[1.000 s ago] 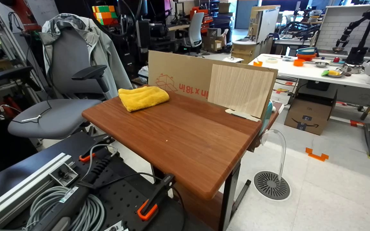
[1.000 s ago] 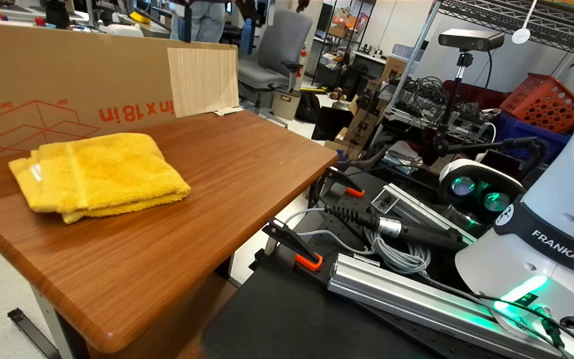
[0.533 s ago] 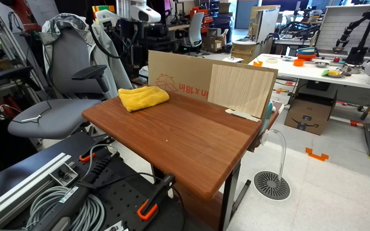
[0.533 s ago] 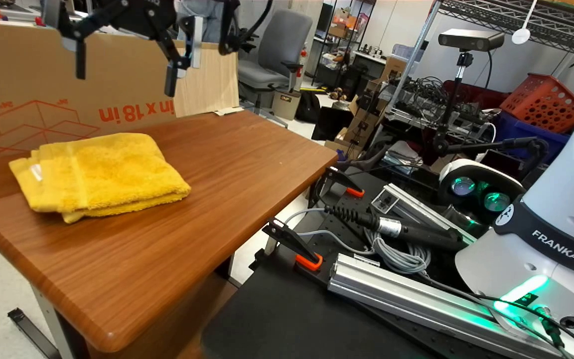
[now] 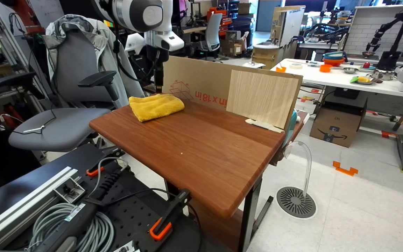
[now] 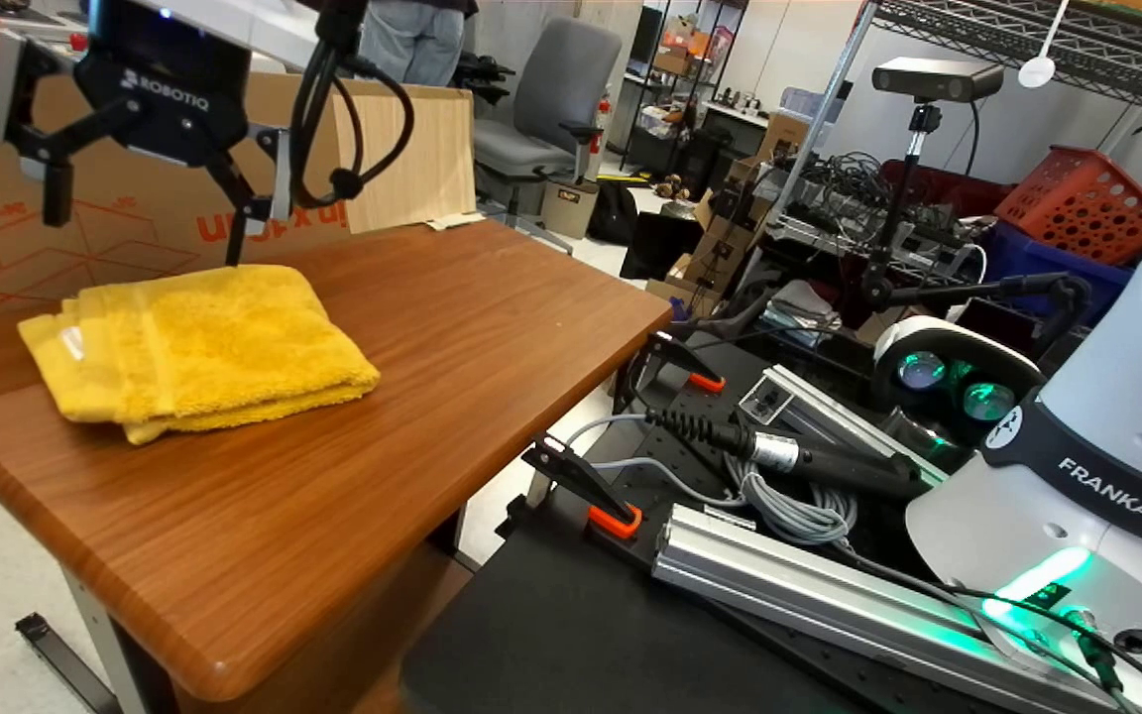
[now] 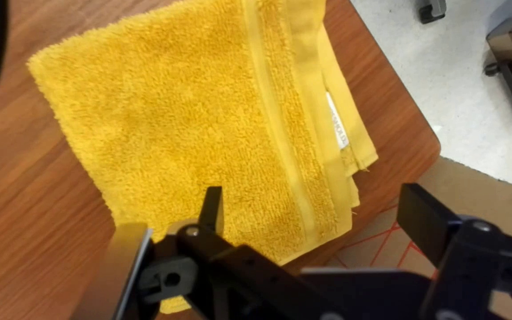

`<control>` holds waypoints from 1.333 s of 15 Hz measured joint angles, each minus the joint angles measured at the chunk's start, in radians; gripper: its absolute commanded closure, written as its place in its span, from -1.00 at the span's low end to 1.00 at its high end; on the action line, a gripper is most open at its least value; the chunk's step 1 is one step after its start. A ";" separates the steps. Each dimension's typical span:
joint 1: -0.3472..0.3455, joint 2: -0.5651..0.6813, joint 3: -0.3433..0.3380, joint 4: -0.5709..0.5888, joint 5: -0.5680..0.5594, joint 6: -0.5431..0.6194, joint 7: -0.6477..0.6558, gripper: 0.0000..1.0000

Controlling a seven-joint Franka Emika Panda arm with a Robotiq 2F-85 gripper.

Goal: Use the yellow towel to wipe the table

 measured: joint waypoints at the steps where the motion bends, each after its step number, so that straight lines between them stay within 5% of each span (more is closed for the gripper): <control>1: 0.012 0.022 -0.009 0.017 -0.002 0.005 0.020 -1.00; 9: 0.131 0.068 -0.081 0.026 -0.142 -0.104 0.205 -1.00; 20: 0.095 -0.021 -0.154 -0.149 -0.259 -0.159 0.218 -1.00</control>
